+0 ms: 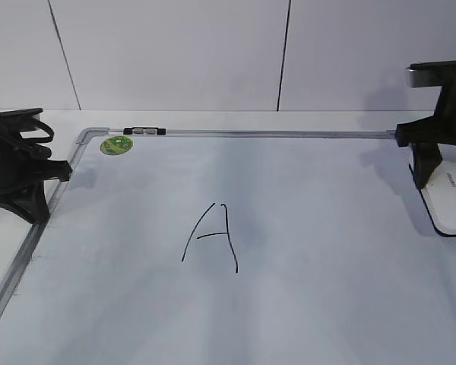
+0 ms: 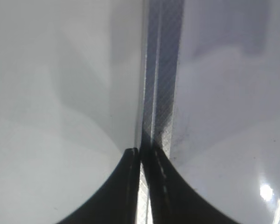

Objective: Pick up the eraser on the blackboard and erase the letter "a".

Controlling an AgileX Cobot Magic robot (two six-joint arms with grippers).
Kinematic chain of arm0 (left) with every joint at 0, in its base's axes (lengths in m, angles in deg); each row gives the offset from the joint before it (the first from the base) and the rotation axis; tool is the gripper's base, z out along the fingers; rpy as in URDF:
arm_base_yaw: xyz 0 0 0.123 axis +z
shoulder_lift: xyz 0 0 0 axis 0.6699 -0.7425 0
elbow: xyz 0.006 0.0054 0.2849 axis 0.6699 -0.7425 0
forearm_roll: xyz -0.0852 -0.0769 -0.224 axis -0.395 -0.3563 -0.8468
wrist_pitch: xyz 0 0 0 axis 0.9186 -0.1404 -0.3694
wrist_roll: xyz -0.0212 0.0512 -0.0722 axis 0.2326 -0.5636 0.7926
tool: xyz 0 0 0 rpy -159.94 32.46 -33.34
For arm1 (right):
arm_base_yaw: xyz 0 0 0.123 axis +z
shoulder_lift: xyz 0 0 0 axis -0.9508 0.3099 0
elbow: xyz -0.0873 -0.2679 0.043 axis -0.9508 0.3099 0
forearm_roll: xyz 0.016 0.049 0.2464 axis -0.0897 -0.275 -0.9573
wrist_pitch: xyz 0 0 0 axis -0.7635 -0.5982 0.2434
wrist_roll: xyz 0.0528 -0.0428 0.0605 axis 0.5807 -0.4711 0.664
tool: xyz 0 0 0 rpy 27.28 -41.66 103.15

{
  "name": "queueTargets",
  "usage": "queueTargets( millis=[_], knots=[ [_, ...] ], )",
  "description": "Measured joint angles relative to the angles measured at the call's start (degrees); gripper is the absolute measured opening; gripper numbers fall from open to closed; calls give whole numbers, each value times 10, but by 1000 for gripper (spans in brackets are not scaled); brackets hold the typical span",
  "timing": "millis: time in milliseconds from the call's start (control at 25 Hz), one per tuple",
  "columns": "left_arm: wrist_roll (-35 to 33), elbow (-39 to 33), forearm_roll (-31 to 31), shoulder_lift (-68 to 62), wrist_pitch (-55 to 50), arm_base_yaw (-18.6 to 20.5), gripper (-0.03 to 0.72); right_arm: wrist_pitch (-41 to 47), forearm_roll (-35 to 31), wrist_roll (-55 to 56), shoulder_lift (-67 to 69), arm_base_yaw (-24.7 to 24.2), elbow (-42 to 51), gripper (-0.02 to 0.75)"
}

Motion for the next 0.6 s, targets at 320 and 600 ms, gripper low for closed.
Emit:
queueTargets(
  millis=[320, 600],
  knots=[
    [0, 0, 0, 0, 0, 0, 40, 0, -10, -13, 0, -31, 1, 543],
    [0, 0, 0, 0, 0, 0, 40, -1, -12, -31, 22, -31, 1, 543]
  ],
)
